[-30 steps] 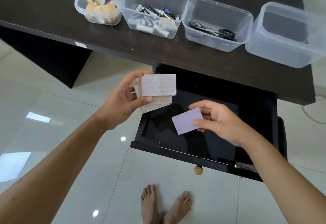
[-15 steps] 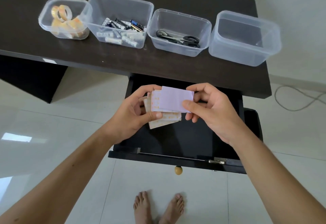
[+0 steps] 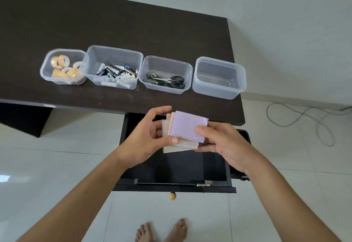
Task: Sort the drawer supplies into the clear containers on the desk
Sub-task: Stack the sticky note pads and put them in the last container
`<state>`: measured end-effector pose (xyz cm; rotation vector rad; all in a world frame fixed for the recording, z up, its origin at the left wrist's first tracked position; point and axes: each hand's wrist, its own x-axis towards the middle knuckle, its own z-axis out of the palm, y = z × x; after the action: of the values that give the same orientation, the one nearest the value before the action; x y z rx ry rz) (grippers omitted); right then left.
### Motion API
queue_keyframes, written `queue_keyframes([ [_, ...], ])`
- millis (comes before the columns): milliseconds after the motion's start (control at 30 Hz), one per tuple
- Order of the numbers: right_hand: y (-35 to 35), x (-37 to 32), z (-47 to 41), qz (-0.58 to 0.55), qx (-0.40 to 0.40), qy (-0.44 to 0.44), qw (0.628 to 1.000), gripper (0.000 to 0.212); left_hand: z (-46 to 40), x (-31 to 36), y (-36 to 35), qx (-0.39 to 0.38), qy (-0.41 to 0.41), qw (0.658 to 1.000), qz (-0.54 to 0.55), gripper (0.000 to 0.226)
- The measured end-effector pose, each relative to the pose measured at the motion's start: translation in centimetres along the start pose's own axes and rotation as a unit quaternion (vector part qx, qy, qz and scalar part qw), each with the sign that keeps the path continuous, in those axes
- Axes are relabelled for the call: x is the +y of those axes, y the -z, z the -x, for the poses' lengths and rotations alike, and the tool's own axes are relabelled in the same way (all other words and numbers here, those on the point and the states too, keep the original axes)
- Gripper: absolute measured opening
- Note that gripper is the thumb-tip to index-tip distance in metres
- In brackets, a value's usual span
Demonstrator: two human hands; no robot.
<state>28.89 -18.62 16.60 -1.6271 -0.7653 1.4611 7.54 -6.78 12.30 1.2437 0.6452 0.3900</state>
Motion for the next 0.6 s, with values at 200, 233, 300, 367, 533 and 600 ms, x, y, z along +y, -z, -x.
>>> queue_keyframes([
  [200, 1.8, -2.1, 0.6, -0.068, 0.080, 0.049, 0.993, 0.028, -1.8, 2.8, -1.9, -0.058, -0.016, 0.996, 0.067, 0.054],
  [233, 2.3, -2.3, 0.3, -0.077, 0.085, 0.054, 0.992, 0.029, -2.5, 3.0, -1.9, -0.066, -0.019, 0.994, 0.079, 0.051],
  [300, 3.6, -2.9, -0.4, -0.089, 0.087, 0.064, 0.990, 0.031, -4.4, 3.4, -2.1, -0.064, -0.018, 0.994, 0.091, 0.047],
  [367, 5.0, -3.4, -1.5, -0.090, 0.092, 0.077, 0.989, 0.031, -6.7, 3.7, -2.4, -0.052, -0.017, 0.993, 0.100, 0.047],
  [533, 8.7, -4.6, -4.5, -0.068, 0.114, 0.106, 0.986, 0.032, -12.4, 4.3, -3.4, -0.022, -0.015, 0.993, 0.112, 0.043],
  [600, 10.1, -5.3, -5.7, -0.060, 0.122, 0.114, 0.984, 0.031, -14.4, 4.9, -3.9, -0.006, -0.019, 0.994, 0.105, 0.040],
])
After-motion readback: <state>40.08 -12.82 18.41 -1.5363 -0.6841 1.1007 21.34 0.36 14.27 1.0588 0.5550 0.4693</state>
